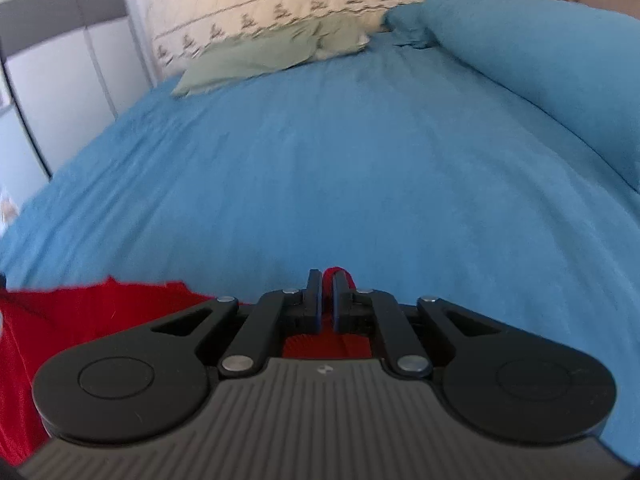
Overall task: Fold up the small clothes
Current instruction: 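Lift the hem end with both tools and fold it toward the collar, then open both tools and release the sweater folded in half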
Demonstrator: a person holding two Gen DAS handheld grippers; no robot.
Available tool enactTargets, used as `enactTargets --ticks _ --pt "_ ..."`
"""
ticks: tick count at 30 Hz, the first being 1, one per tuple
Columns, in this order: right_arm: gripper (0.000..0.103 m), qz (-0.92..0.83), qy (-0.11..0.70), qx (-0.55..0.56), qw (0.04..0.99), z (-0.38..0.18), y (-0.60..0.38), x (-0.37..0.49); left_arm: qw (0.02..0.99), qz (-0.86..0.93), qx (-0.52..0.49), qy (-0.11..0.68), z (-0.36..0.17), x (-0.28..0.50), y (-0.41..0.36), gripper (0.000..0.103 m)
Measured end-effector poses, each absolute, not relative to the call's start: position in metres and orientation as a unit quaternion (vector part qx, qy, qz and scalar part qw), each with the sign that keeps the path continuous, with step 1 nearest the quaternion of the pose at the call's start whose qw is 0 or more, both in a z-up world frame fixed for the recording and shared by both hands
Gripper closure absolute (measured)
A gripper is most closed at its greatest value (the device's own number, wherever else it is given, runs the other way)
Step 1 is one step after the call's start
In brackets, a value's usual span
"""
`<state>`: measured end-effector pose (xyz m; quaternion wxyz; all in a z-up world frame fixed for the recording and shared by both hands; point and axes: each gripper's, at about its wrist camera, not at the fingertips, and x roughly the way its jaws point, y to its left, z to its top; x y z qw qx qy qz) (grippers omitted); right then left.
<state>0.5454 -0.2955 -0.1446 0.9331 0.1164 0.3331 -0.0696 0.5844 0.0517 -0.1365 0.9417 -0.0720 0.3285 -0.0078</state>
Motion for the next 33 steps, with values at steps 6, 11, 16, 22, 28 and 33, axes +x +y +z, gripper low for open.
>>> enactTargets --ticks 6,11,16,22,28,33 --pt "0.013 -0.051 0.291 0.102 0.95 -0.133 -0.298 0.537 0.959 -0.034 0.002 0.282 -0.12 0.568 0.032 0.012" --pt "0.015 0.026 0.286 0.054 0.956 -0.115 -0.285 0.537 0.944 -0.117 0.07 0.302 -0.113 0.568 -0.001 0.01" --pt "0.03 0.067 0.347 -0.004 0.935 -0.144 -0.245 0.55 0.909 -0.167 0.082 0.372 -0.144 0.583 -0.026 0.019" --pt "0.032 0.05 0.384 -0.012 0.922 -0.183 -0.221 0.561 0.889 -0.175 0.108 0.409 -0.18 0.589 -0.04 0.03" --pt "0.084 0.038 0.379 -0.02 0.925 -0.194 -0.221 0.567 0.896 -0.169 0.095 0.4 -0.185 0.592 -0.04 0.099" --pt "0.085 0.034 0.355 -0.036 0.933 -0.185 -0.22 0.558 0.906 -0.173 0.084 0.377 -0.174 0.589 -0.043 0.101"
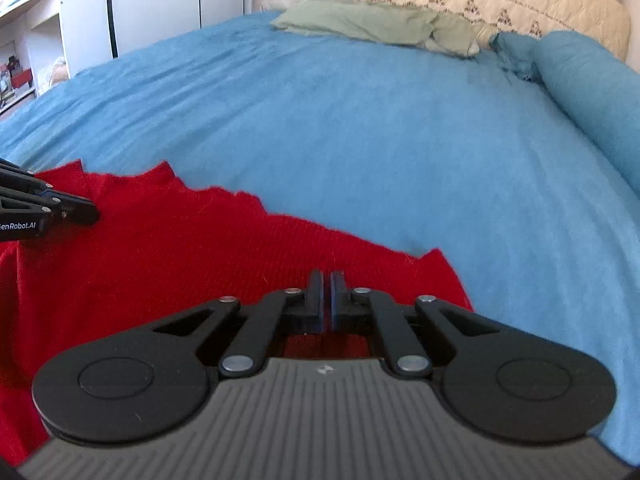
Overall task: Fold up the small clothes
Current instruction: 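Open both tools and release the sweater folded in half, then move the right tool to the sweater's side edge and pinch it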
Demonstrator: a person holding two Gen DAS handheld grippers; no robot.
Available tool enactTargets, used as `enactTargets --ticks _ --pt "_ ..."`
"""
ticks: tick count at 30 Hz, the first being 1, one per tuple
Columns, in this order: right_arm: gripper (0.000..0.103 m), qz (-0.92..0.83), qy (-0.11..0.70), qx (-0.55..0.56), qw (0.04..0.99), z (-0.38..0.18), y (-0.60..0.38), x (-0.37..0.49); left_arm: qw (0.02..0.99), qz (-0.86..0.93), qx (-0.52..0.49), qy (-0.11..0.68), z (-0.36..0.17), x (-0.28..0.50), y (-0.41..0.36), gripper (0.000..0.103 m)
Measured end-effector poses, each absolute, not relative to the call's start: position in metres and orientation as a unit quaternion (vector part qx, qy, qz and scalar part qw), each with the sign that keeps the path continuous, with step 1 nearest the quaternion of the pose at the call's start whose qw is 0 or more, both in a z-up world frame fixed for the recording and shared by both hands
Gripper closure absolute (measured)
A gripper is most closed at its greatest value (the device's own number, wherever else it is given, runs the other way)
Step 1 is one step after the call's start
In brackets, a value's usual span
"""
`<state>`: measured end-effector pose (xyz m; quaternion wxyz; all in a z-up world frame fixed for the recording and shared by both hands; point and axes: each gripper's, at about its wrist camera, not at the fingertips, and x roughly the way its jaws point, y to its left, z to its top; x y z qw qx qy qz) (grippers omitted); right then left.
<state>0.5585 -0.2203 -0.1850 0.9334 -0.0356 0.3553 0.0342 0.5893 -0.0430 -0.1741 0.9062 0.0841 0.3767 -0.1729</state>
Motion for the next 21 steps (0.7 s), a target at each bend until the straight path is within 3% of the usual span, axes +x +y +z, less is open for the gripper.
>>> enactTargets --ticks 8,10,11,12,13,14,15,17,21 --pt "0.085 -0.027 0.298 0.012 0.954 -0.167 -0.238 0.557 0.931 -0.146 0.048 0.331 -0.166 0.603 -0.045 0.1" --pt "0.083 -0.034 0.316 0.009 0.948 -0.175 -0.237 0.563 0.93 -0.129 0.046 0.34 -0.174 0.608 -0.048 0.09" --pt "0.08 -0.036 0.325 0.0 0.945 -0.18 -0.234 0.564 0.931 -0.116 0.044 0.344 -0.176 0.608 -0.047 0.067" --pt "0.067 -0.042 0.324 -0.009 0.945 -0.183 -0.232 0.564 0.931 -0.107 0.041 0.345 -0.176 0.606 -0.045 0.039" --pt "0.057 -0.052 0.325 -0.016 0.944 -0.183 -0.23 0.562 0.934 -0.102 0.039 0.339 -0.172 0.6 -0.042 0.028" --pt "0.036 -0.062 0.32 -0.017 0.945 -0.181 -0.229 0.557 0.94 -0.101 0.041 0.324 -0.167 0.59 -0.039 0.021" --pt "0.028 -0.063 0.306 -0.013 0.95 -0.177 -0.23 0.55 0.946 -0.101 0.045 0.304 -0.16 0.576 -0.033 0.014" --pt "0.024 -0.037 0.266 0.001 0.963 -0.164 -0.232 0.523 0.953 -0.103 0.05 0.28 -0.15 0.553 -0.023 0.005" --pt "0.023 0.026 0.255 0.063 0.964 -0.158 -0.238 0.466 0.953 -0.095 0.027 0.286 -0.156 0.504 0.006 0.005"
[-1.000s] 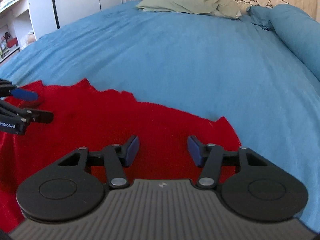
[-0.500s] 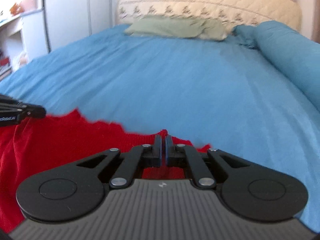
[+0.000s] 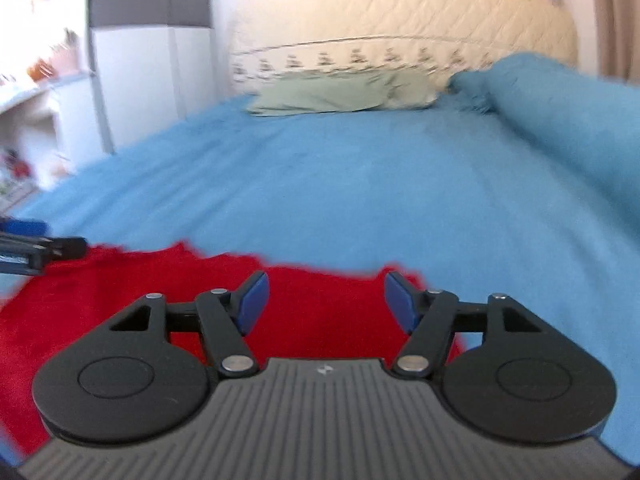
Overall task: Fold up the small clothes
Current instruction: 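Move the right tool to the sweater's side edge and pinch it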
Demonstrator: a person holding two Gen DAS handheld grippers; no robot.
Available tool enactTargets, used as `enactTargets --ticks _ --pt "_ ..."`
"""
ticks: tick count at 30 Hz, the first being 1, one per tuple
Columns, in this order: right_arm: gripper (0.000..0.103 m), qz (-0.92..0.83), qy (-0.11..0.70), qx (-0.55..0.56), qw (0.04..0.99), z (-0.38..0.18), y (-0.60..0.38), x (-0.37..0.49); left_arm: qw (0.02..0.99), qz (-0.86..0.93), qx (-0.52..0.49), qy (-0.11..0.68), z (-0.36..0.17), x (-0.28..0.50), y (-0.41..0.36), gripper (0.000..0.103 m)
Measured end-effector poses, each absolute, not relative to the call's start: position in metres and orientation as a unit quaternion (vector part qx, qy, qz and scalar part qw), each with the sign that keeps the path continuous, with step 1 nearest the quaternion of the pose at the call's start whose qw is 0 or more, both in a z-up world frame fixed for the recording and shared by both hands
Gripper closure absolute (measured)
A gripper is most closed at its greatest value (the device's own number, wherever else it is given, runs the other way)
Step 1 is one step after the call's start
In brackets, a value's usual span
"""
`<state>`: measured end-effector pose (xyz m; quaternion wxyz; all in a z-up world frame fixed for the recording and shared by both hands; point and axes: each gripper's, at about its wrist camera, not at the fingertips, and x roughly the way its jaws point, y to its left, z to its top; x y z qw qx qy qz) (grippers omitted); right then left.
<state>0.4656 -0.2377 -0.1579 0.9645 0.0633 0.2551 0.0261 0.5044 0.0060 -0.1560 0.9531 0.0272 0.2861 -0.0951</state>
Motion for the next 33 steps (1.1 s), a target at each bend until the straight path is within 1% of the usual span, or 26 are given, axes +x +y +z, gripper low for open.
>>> enactTargets --ticks 2,6,8,10,13,16,19,21,22,23,24,27,33 --pt "0.023 0.045 0.267 0.074 0.96 -0.165 -0.236 0.442 0.949 -0.081 0.012 0.304 -0.168 0.493 0.018 0.005" --pt "0.023 0.031 0.302 0.051 0.952 -0.187 -0.232 0.412 0.938 -0.052 -0.013 0.343 -0.195 0.482 0.037 0.005" --pt "0.023 0.015 0.301 0.05 0.952 -0.197 -0.232 0.402 0.938 -0.046 0.009 0.342 -0.203 0.479 0.037 0.005" --pt "0.023 0.01 0.297 0.058 0.953 -0.199 -0.236 0.397 0.938 -0.035 0.023 0.345 -0.21 0.473 0.039 0.0" --pt "0.023 -0.003 0.301 0.047 0.952 -0.199 -0.232 0.397 0.928 -0.036 -0.043 0.369 -0.215 0.474 0.058 0.0" --pt "0.023 -0.011 0.314 0.035 0.949 -0.196 -0.227 0.398 0.924 -0.024 -0.033 0.381 -0.205 0.473 0.059 0.0" --pt "0.022 -0.023 0.319 0.034 0.947 -0.172 -0.225 0.399 0.936 -0.025 -0.018 0.352 -0.177 0.452 0.057 0.0" --pt "0.015 -0.017 0.306 0.034 0.951 -0.15 -0.222 0.384 0.945 -0.039 -0.01 0.326 -0.155 0.432 0.051 0.0" --pt "0.013 -0.019 0.308 0.039 0.95 -0.139 -0.222 0.375 0.947 -0.044 -0.003 0.317 -0.147 0.423 0.045 0.0" --pt "0.009 -0.023 0.312 0.048 0.949 -0.132 -0.222 0.368 0.948 -0.053 0.004 0.312 -0.14 0.415 0.038 0.0" --pt "0.007 -0.027 0.319 0.06 0.945 -0.127 -0.222 0.36 0.948 -0.063 0.007 0.313 -0.137 0.409 0.031 0.0" --pt "0.007 -0.047 0.349 0.115 0.929 -0.126 -0.225 0.336 0.94 -0.09 -0.001 0.329 -0.139 0.402 0.01 0.0" --pt "0.007 -0.096 0.399 0.217 0.886 -0.159 -0.229 0.307 0.926 -0.105 -0.027 0.362 -0.162 0.408 -0.021 0.0"
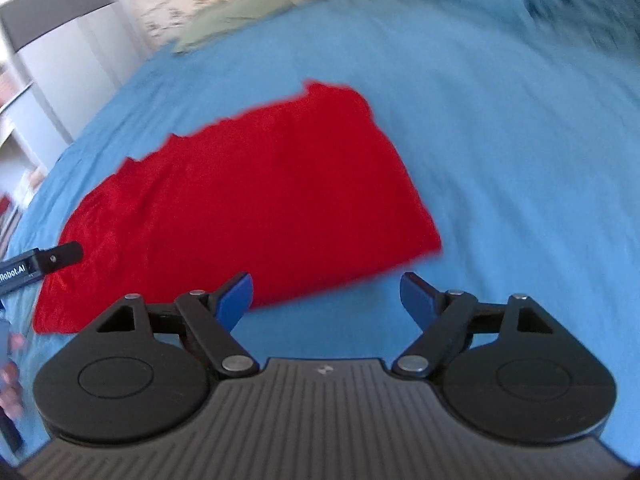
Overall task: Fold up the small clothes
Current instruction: 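Move the right tool to the sweater's side edge and pinch it, then lift the side edge with the right tool, fold it over, open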
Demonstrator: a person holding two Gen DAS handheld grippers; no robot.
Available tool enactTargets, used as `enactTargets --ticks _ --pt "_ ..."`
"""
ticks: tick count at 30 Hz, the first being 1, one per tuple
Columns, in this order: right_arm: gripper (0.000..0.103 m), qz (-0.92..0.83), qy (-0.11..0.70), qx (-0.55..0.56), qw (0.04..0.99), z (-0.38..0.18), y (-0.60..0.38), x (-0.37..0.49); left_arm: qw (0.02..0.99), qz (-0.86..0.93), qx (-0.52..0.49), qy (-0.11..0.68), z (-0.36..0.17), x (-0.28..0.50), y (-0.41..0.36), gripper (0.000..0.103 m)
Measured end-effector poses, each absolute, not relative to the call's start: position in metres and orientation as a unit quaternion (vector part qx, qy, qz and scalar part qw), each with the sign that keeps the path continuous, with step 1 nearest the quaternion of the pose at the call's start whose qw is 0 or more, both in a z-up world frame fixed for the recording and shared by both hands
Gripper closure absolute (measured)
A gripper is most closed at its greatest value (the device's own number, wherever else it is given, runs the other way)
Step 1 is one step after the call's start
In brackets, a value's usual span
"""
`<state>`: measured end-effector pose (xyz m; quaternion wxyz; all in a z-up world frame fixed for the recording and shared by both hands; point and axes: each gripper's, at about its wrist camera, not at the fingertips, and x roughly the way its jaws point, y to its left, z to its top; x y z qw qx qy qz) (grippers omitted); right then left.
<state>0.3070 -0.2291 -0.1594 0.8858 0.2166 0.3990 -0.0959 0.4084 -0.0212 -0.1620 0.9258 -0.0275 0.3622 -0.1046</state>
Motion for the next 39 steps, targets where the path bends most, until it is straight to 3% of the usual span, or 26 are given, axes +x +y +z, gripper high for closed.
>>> enactTargets --ticks 13,16,18,21,30,39 --pt "0.012 -0.145 0.291 0.376 0.868 -0.191 -0.268 0.305 0.919 -0.093 -0.03 0.382 -0.178 0.457 -0.045 0.0" --pt "0.031 -0.165 0.285 0.379 0.865 -0.19 -0.271 0.307 0.913 -0.085 -0.018 0.399 -0.188 0.463 -0.049 0.0" --pt "0.055 -0.182 0.291 0.376 0.861 -0.19 -0.273 0.309 0.91 -0.082 -0.002 0.406 -0.194 0.464 -0.052 0.0" --pt "0.072 -0.187 0.295 0.388 0.853 -0.19 -0.28 0.309 0.908 -0.077 0.031 0.411 -0.198 0.464 -0.06 0.0" --pt "0.078 -0.15 0.275 0.394 0.864 -0.152 -0.27 0.318 0.873 -0.086 0.046 0.477 -0.19 0.488 -0.059 0.001" --pt "0.08 0.028 0.223 0.317 0.921 -0.051 -0.172 0.381 0.887 -0.083 0.005 0.453 -0.135 0.457 0.053 0.003"
